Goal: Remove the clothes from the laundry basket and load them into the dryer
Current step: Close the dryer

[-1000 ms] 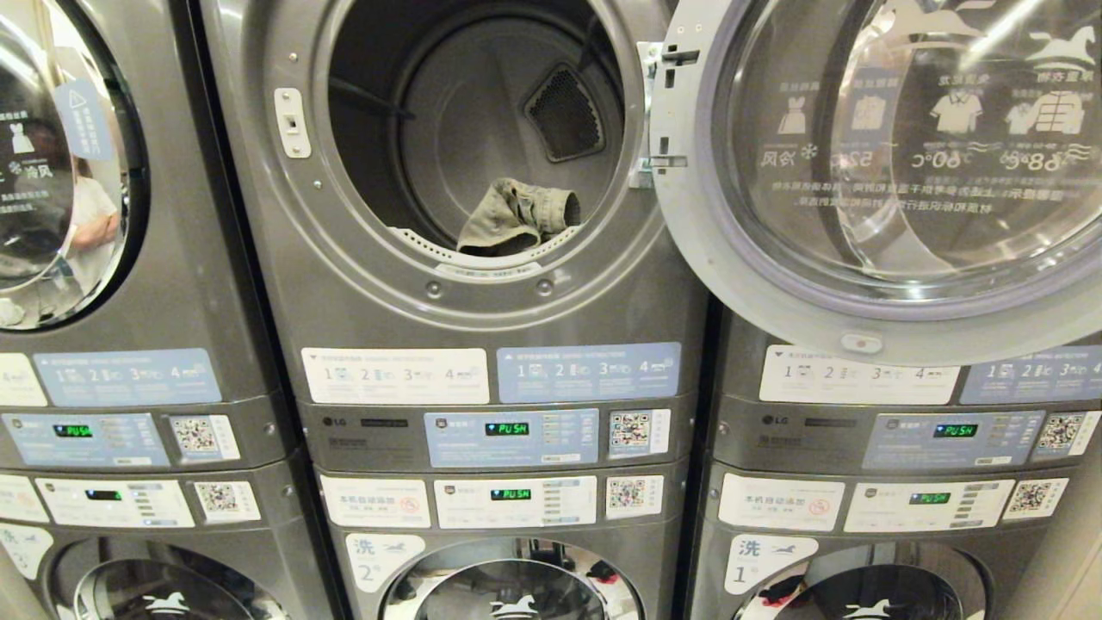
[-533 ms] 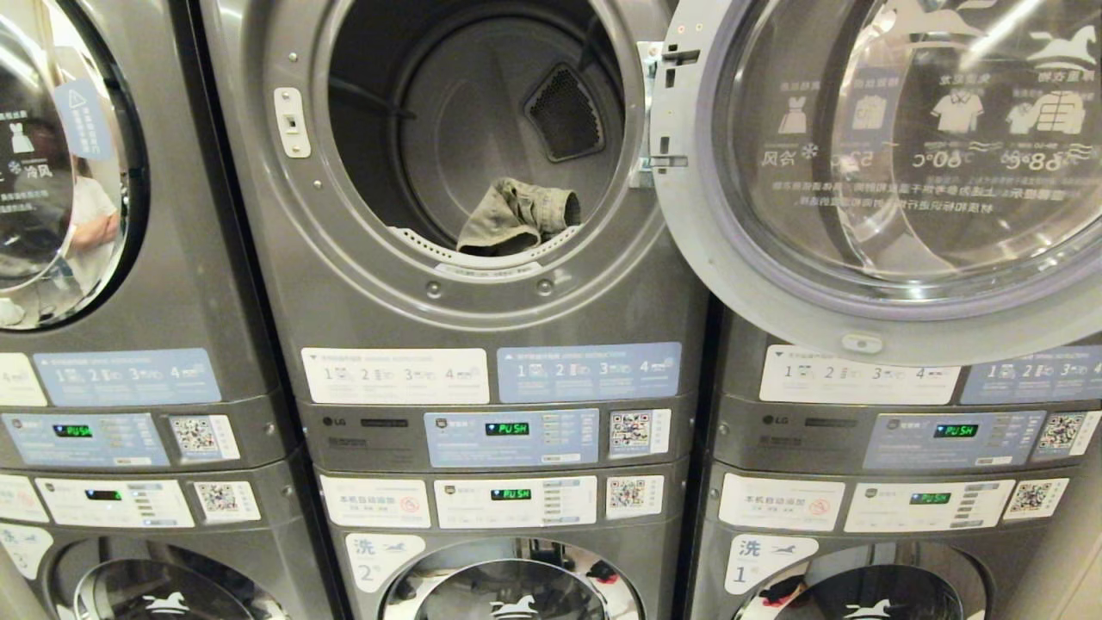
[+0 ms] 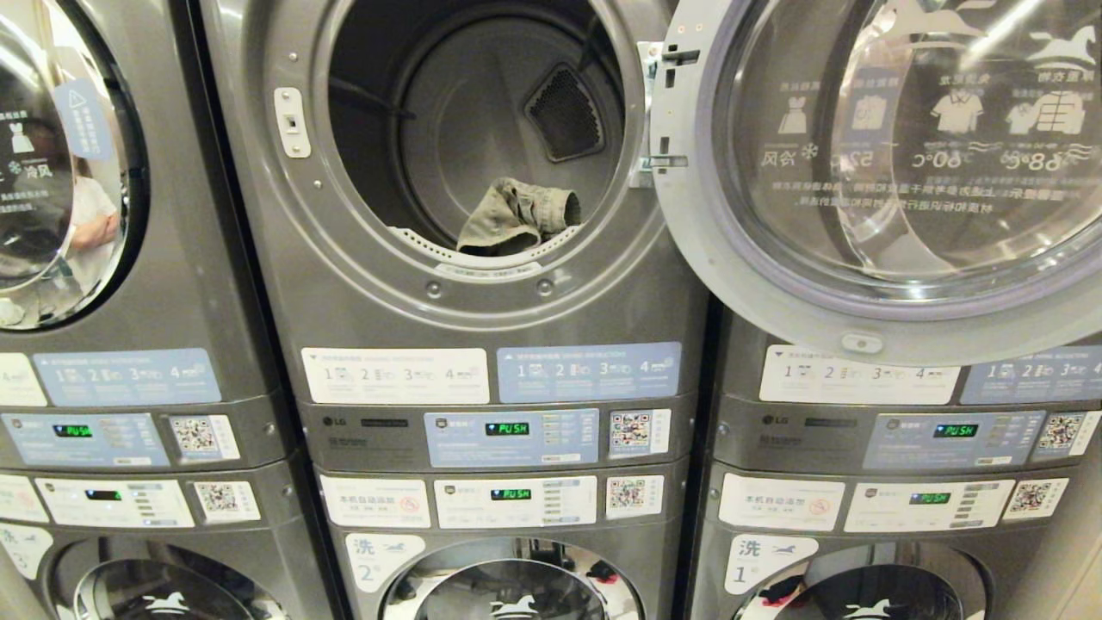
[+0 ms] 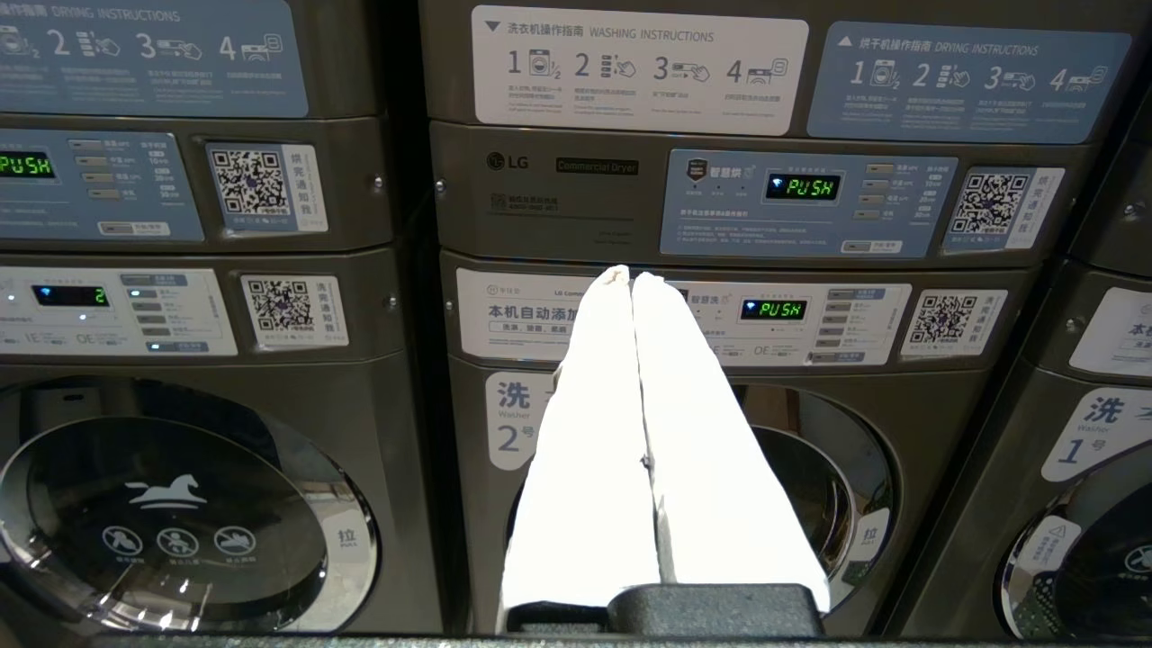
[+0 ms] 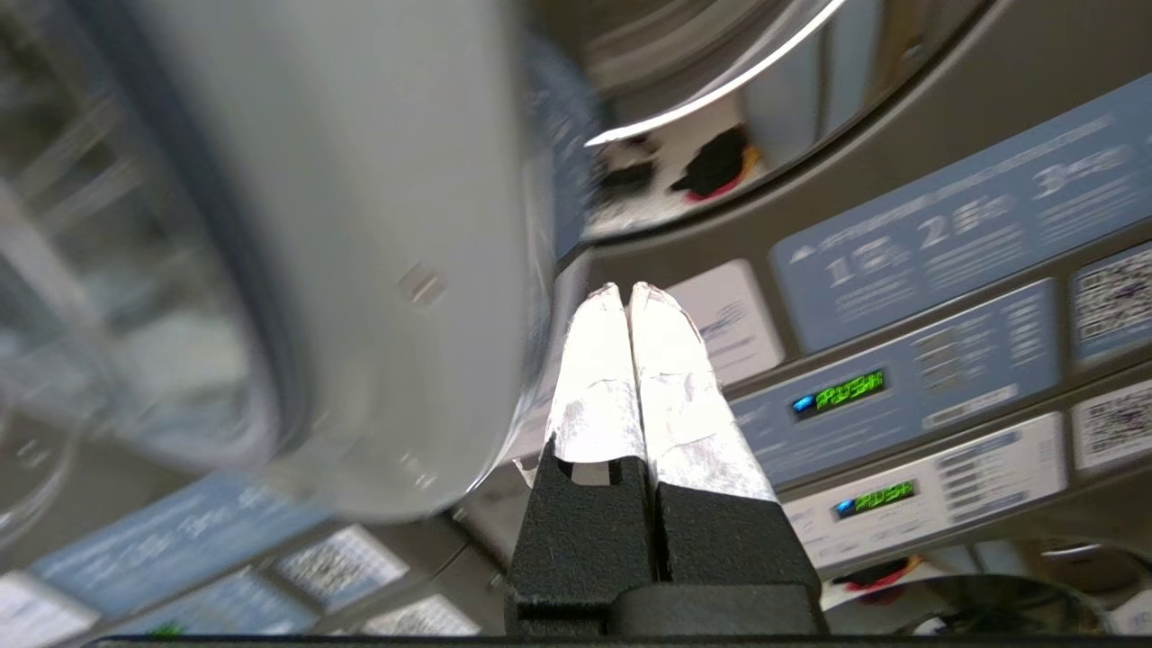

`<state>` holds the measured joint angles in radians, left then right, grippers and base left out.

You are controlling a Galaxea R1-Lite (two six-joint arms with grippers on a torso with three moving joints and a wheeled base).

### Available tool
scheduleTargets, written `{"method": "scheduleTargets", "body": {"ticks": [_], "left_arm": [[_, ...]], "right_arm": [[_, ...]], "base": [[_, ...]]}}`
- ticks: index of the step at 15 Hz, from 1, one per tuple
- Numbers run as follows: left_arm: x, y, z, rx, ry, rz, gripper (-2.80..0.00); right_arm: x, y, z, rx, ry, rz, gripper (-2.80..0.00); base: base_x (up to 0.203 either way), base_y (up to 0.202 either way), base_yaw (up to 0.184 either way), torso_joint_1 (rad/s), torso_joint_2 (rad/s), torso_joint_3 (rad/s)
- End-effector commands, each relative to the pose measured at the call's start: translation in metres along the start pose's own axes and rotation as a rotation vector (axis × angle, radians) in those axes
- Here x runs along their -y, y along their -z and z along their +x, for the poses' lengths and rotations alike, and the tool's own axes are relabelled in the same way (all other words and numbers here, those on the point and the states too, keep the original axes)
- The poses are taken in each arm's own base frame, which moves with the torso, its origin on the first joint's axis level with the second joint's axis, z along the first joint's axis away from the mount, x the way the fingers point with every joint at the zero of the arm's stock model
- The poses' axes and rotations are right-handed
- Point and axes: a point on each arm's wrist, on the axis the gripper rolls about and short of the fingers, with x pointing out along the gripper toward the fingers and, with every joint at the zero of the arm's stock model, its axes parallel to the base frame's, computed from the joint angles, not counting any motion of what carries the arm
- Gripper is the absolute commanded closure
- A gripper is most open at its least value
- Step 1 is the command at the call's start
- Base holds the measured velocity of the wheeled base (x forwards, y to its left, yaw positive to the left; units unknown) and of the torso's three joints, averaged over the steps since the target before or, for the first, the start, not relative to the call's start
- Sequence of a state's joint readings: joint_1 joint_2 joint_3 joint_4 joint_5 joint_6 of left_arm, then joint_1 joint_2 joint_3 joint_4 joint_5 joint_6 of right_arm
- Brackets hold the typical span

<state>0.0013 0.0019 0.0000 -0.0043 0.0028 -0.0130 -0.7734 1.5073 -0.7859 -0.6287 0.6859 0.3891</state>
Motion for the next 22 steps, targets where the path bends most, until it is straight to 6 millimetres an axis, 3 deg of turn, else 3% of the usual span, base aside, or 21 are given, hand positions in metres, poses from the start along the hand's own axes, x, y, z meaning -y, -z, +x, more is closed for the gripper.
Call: {"method": "scheduleTargets", "body": {"ticks": [1, 5, 8, 10, 12, 15, 18, 22], "left_arm": [[0.000, 0.000, 0.000, -0.001, -0.001, -0.001, 0.00], [0.000, 0.000, 0.000, -0.001, -0.001, -0.001, 0.00], [0.000, 0.000, 0.000, -0.001, -0.001, -0.001, 0.00], [0.000, 0.000, 0.000, 0.001, -0.001, -0.001, 0.00], [0.000, 0.000, 0.000, -0.001, -0.001, -0.001, 0.00], [0.000, 0.000, 0.000, 0.000, -0.001, -0.001, 0.00], [0.000, 0.000, 0.000, -0.001, -0.001, -0.001, 0.00], [0.000, 0.000, 0.000, -0.001, -0.001, -0.001, 0.00]], "right_arm": [[-0.014, 0.001, -0.015, 0.007, -0.048, -0.019, 0.00], [-0.052, 0.026, -0.056, -0.019, -0.181, -0.049, 0.00], [-0.090, 0.058, -0.085, -0.058, -0.349, -0.083, 0.00], [-0.097, 0.083, -0.097, -0.105, -0.386, -0.057, 0.00], [-0.093, 0.086, -0.096, -0.092, -0.250, 0.074, 0.00], [-0.098, 0.073, -0.092, -0.036, -0.262, 0.197, 0.00], [-0.100, 0.069, -0.089, 0.069, -0.391, 0.094, 0.00], [-0.094, 0.063, -0.068, 0.268, -0.452, -0.236, 0.00]], "base": [[0.000, 0.000, 0.000, 0.000, 0.00, 0.000], [0.000, 0.000, 0.000, 0.000, 0.00, 0.000], [0.000, 0.000, 0.000, 0.000, 0.00, 0.000], [0.000, 0.000, 0.000, 0.000, 0.00, 0.000], [0.000, 0.000, 0.000, 0.000, 0.00, 0.000], [0.000, 0.000, 0.000, 0.000, 0.00, 0.000], [0.000, 0.000, 0.000, 0.000, 0.00, 0.000], [0.000, 0.000, 0.000, 0.000, 0.00, 0.000]]}}
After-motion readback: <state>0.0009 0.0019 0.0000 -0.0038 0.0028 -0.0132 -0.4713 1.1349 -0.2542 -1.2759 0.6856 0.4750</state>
